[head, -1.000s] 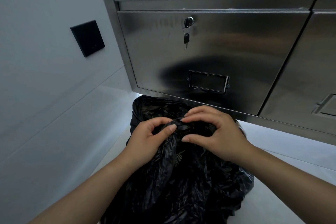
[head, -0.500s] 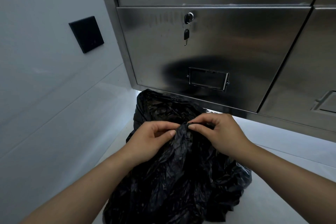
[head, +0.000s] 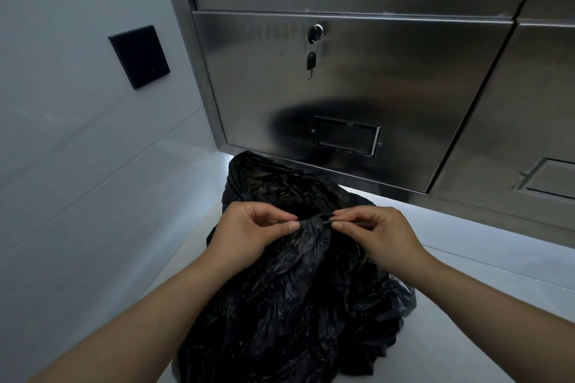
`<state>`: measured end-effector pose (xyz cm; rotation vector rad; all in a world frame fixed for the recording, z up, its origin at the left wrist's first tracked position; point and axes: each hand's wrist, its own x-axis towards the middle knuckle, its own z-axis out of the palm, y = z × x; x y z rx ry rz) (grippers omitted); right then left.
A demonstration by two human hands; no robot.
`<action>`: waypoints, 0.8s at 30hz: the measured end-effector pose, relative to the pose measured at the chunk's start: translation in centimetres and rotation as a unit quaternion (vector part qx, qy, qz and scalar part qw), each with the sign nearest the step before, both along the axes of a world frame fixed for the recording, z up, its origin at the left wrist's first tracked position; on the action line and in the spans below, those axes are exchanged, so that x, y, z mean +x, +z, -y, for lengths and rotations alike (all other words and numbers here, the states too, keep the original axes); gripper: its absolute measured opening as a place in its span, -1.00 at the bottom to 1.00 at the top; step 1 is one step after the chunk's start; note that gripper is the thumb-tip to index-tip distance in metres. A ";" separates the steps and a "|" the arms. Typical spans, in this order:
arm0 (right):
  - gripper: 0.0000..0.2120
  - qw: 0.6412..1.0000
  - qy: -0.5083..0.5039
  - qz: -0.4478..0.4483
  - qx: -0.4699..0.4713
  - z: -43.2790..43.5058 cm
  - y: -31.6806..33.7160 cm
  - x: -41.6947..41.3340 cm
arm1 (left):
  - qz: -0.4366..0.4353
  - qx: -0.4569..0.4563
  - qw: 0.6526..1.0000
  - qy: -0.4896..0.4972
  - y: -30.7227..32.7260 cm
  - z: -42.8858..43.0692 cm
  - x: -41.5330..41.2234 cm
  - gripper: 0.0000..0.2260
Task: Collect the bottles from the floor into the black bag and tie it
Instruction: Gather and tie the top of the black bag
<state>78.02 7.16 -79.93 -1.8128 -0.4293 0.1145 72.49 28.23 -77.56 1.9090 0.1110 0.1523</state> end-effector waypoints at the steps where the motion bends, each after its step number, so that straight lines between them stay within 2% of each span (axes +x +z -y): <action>1: -0.91 1.000 0.002 -0.006 0.006 0.1 0.1 0.1 | 0.000 -0.010 1.000 0.002 0.0 -0.1 0.0 -0.94; 5: -0.93 1.000 -0.001 -0.017 0.013 0.8 0.1 0.2 | -0.001 -0.035 0.999 0.021 -0.3 -0.8 -0.1 -0.95; 9: -0.92 0.998 -0.048 -0.029 0.009 2.7 0.1 0.9 | 0.015 -0.019 0.997 0.069 -0.6 -3.6 -0.1 -0.80; 11: -0.90 0.996 -0.076 -0.036 -0.007 3.4 -0.2 1.1 | 0.019 -0.027 0.997 0.073 -0.8 -4.7 -0.4 -0.84; 14: -0.92 0.996 -0.069 -0.049 -0.001 3.1 -0.2 1.2 | 0.024 -0.021 0.998 0.049 -1.0 -4.9 -0.3 -0.86; 17: -0.90 0.995 -0.053 -0.057 0.061 1.9 0.9 1.3 | 0.031 -0.065 0.997 0.038 -0.2 -4.4 0.1 -0.97; 19: -0.88 0.994 -0.042 -0.042 0.095 0.8 2.1 1.0 | 0.045 -0.110 0.993 0.025 0.5 -4.0 0.3 -0.89; 24: -0.93 0.993 -0.005 0.023 0.114 -1.6 4.3 -0.5 | 0.095 -0.134 0.986 -0.040 2.2 -2.5 0.4 -0.92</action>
